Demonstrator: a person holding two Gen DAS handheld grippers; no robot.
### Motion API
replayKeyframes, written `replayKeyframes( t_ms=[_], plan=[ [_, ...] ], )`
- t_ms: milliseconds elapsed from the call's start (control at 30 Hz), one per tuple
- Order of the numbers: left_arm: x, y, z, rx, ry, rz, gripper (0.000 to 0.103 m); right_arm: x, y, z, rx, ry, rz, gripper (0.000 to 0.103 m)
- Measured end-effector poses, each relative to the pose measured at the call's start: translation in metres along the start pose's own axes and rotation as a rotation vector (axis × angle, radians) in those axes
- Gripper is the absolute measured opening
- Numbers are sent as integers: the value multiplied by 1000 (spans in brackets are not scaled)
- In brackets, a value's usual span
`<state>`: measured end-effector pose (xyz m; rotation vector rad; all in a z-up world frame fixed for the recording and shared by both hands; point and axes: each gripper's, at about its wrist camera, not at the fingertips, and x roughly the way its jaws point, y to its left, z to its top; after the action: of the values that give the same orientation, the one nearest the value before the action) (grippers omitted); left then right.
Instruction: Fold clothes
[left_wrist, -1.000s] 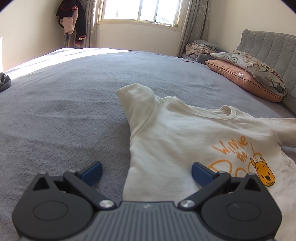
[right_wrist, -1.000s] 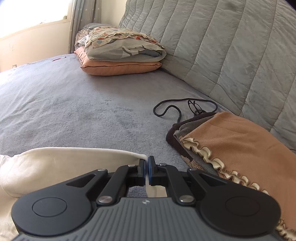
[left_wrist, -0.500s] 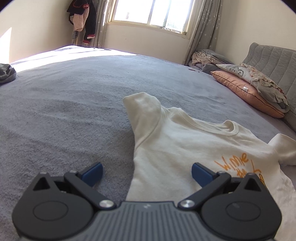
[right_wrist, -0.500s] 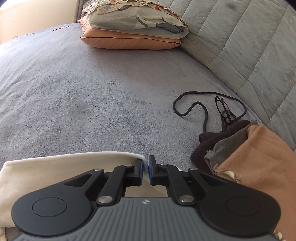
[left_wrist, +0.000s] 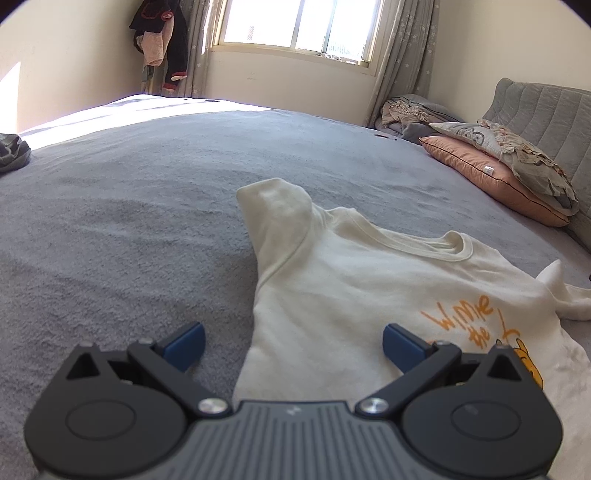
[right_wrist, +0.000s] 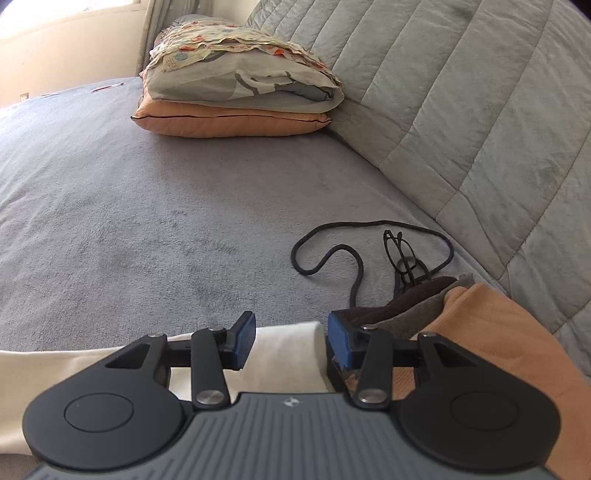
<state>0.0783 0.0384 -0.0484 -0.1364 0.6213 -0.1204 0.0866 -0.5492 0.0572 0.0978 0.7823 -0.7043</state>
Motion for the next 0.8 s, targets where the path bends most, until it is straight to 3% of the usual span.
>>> replayKeyframes(
  t_ms=[233,333,533,567,600,633,667,800],
  plan=[
    [0,-1,-2,9,4,11,103,10,-36,-36,223,66,82,51],
    [0,-1,-2,11,6,12,103,14,-42,-57,347,76,155,51],
    [0,-1,-2,13,6,14,103,27,-38,-83,526,100,215,49],
    [0,-1,-2,13,7,14,103,28,-37,-83,534,92,204,45],
    [1,-1,-2,14,7,14,103,29,-34,-83,532,79,179,30],
    [1,-1,-2,14,7,15,103,27,-32,-81,520,63,162,7],
    [1,-1,-2,13,7,14,103,25,-30,-80,506,48,147,2],
    [0,-1,-2,10,7,11,103,10,-21,-73,413,-23,41,1]
  ],
)
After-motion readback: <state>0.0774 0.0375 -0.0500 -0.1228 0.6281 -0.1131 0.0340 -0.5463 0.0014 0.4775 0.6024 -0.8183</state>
